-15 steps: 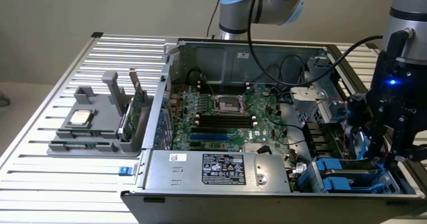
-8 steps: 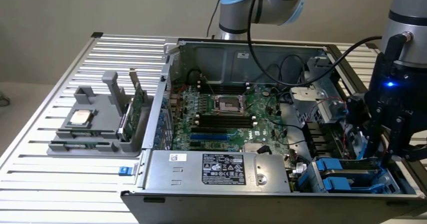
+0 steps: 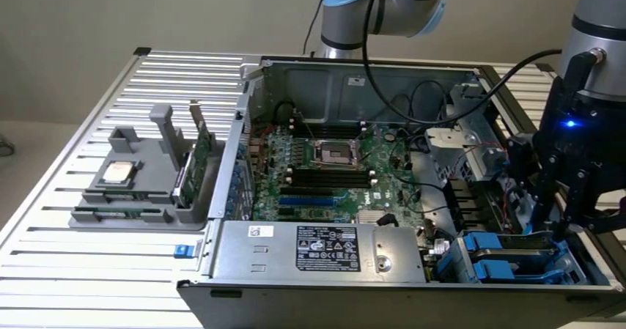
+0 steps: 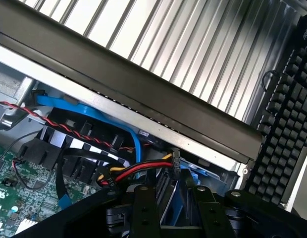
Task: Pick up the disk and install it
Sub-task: 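Insert the first disk wire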
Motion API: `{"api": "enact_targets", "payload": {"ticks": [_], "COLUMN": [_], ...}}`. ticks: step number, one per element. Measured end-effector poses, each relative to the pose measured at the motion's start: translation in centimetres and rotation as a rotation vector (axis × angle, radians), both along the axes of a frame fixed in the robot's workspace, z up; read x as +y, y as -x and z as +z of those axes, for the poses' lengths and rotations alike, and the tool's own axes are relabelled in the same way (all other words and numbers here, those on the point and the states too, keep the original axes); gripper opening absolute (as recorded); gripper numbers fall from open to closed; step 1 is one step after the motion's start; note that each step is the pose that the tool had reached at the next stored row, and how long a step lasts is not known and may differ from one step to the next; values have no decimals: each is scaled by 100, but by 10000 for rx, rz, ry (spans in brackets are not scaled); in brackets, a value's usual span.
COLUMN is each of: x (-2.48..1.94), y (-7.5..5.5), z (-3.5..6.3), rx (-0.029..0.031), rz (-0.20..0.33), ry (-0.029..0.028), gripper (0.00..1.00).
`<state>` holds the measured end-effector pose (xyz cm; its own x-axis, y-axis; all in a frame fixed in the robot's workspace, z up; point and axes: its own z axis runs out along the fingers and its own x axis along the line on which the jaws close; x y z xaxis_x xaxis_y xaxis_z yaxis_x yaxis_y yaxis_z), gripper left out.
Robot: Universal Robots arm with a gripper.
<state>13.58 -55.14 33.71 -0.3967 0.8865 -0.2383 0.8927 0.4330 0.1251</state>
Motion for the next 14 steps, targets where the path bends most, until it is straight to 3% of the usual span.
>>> {"api": "enact_targets", "payload": {"ticks": [8, 14], "x": [0, 0], "y": [0, 0], "z": [1, 23], "rx": [66, 75], "rz": [0, 0], "ry": [-167, -237], "gripper": [33, 31]}}
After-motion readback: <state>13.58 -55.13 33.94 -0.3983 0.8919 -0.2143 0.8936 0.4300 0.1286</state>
